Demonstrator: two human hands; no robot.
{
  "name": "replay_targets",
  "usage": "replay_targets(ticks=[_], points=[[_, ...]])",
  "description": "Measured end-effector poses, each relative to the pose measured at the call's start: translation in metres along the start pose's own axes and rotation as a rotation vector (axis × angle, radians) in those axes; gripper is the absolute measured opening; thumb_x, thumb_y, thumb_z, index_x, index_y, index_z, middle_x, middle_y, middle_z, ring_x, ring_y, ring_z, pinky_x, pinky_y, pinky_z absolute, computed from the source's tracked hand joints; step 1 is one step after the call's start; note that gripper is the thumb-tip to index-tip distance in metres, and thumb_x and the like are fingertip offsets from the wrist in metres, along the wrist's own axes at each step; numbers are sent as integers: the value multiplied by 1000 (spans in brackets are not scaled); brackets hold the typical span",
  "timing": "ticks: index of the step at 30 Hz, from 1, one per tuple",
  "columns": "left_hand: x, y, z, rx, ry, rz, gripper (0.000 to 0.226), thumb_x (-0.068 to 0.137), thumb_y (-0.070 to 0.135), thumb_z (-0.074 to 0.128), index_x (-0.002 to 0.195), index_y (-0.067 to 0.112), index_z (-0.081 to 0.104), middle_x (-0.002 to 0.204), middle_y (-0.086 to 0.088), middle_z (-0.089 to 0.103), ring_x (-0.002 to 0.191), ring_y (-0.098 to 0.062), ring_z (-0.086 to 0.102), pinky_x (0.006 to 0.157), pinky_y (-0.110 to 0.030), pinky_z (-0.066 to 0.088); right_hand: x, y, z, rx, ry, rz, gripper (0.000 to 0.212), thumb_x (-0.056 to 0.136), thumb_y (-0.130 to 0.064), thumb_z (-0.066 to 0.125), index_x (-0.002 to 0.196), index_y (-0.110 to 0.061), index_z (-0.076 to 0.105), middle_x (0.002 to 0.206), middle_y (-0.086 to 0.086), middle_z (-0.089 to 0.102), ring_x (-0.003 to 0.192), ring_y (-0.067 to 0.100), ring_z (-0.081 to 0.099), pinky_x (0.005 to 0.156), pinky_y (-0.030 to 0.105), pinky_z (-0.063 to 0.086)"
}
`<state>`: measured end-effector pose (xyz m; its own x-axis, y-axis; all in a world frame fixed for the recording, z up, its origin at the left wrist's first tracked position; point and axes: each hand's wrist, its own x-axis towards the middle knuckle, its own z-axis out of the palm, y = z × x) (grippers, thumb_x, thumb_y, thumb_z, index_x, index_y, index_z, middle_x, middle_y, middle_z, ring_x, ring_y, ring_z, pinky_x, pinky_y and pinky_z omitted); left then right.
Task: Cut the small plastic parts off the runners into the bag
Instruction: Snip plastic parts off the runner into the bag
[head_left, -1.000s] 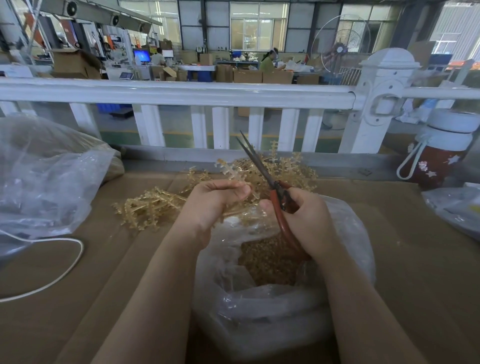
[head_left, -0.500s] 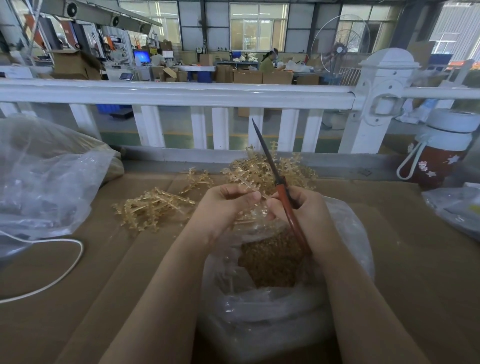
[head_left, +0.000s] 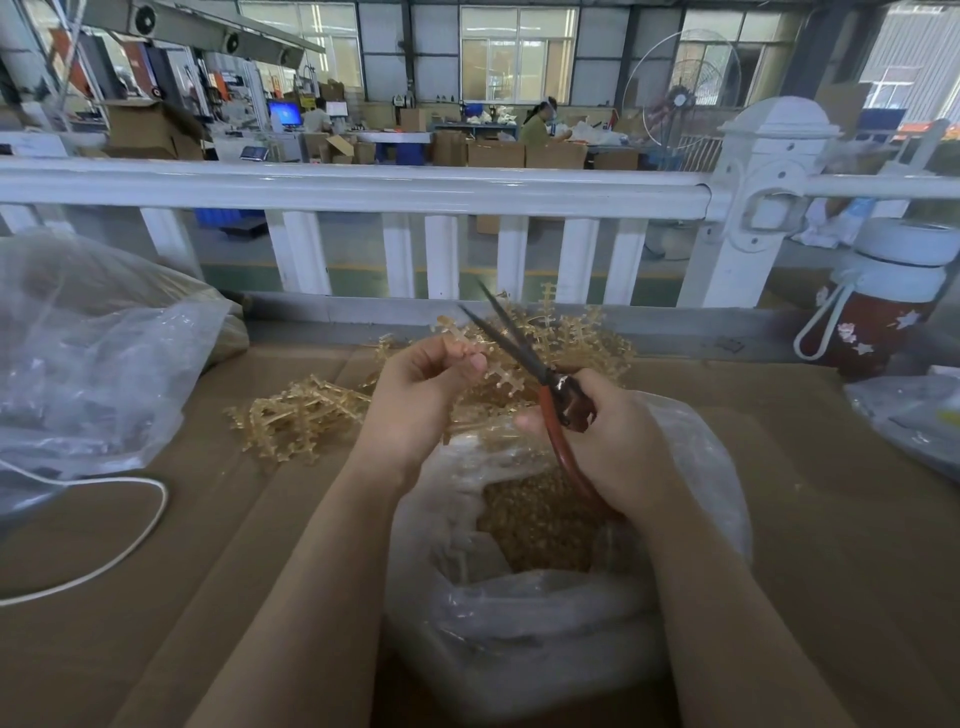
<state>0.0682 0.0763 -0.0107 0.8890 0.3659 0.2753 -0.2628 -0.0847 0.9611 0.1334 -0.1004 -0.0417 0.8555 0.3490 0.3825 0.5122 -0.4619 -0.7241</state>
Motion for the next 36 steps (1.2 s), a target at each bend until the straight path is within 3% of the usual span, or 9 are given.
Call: replay_targets(ticks=[3,6,10,13,17,22,27,36], points=[[0,1,-2,16,-7,51,20,95,8,61,81,17,72,69,10,62,64,-3,53,64,-14,43,0,1,1,-99,-19,-29,70,55,-100,50,99,-45,59,87,-29,65,84,-9,59,66,17,44],[0,2,-3,49,3,62,37,93,0,60,74,29,74,74,4,62,66,-3,55,64,-12,45,0,0,0,-146,-6,-61,78,53,-104,40,98,-43,59,85,-29,63,82,-9,57,63,15,42],[-2,5,-2,56,16,51,29,92,-3,60,82,21,73,72,0,59,52,2,51,51,-7,41,0,-1,-2,-228,29,-95,71,57,-102,39,94,-43,57,78,-30,59,75,-10,53,58,11,35],[-2,4,-2,68,21,46,20,92,1,61,84,15,72,63,9,59,45,1,45,44,-9,36,-1,0,-2,-264,51,-104,64,60,-100,43,91,-45,56,75,-31,56,71,-12,51,56,9,31],[0,2,-4,71,0,60,9,92,2,62,92,3,72,78,-1,66,64,-2,55,65,-14,44,-1,0,-1,-278,76,-109,68,60,-101,40,91,-44,58,73,-32,57,70,-14,52,56,7,31],[0,1,-5,10,-31,64,27,92,0,61,77,20,73,70,9,64,63,-1,54,63,-12,43,-3,-2,0,-256,111,-105,80,57,-105,29,91,-40,63,72,-30,58,69,-13,53,56,6,32],[-1,1,-6,-54,-75,57,31,92,3,61,76,25,77,80,5,70,79,-9,60,81,-26,45,-4,-4,0,-253,98,-109,73,58,-101,36,88,-40,64,70,-29,58,68,-11,54,55,7,33],[-1,0,-7,-67,-76,55,29,91,1,62,74,22,75,74,7,68,70,-3,59,67,-12,47,-5,-6,-1,-233,56,-104,72,59,-95,46,96,-38,70,75,-27,62,72,-10,56,59,8,40]])
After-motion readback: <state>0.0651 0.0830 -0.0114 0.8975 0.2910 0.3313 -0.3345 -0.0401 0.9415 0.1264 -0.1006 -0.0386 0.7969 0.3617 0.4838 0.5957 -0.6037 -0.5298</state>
